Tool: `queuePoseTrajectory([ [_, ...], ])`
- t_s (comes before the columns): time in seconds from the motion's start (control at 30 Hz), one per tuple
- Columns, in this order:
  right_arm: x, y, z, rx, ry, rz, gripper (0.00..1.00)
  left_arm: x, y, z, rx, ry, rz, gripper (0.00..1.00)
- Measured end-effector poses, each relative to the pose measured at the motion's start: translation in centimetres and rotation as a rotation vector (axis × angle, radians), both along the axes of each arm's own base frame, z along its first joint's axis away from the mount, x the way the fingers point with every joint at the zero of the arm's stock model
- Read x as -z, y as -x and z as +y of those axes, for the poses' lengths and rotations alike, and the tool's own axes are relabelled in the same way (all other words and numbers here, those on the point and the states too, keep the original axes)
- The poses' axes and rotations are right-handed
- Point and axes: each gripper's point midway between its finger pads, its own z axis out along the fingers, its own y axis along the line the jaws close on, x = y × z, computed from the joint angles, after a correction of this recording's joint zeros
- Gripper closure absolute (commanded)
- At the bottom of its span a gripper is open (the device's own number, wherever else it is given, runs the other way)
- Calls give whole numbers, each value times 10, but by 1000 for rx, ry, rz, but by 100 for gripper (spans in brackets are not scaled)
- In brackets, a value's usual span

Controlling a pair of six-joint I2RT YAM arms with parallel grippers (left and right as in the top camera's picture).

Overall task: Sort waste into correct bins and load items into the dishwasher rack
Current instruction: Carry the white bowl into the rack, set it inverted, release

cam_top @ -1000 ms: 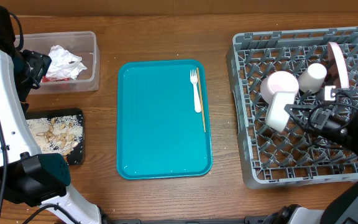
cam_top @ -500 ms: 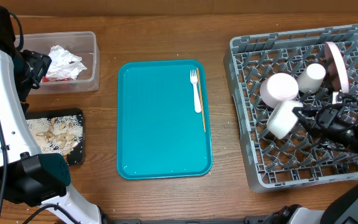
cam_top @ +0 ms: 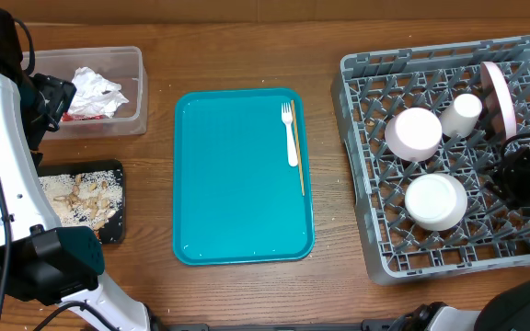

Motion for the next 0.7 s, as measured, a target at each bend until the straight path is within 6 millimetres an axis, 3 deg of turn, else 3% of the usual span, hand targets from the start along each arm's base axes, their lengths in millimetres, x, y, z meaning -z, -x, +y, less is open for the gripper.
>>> queuePoseTrajectory([
  [0.13,3,8,-6,48,27,64,71,0,0,0,0,0,0,0],
  [0.23,5,13,2,35,23,107,74,0,0,0,0,0,0,0],
  [0.57,10,2,85,-300,82,163,82,0,0,0,0,0,0,0],
  [0.7,23,8,98,-322,161,241,86,0,0,0,0,0,0,0],
])
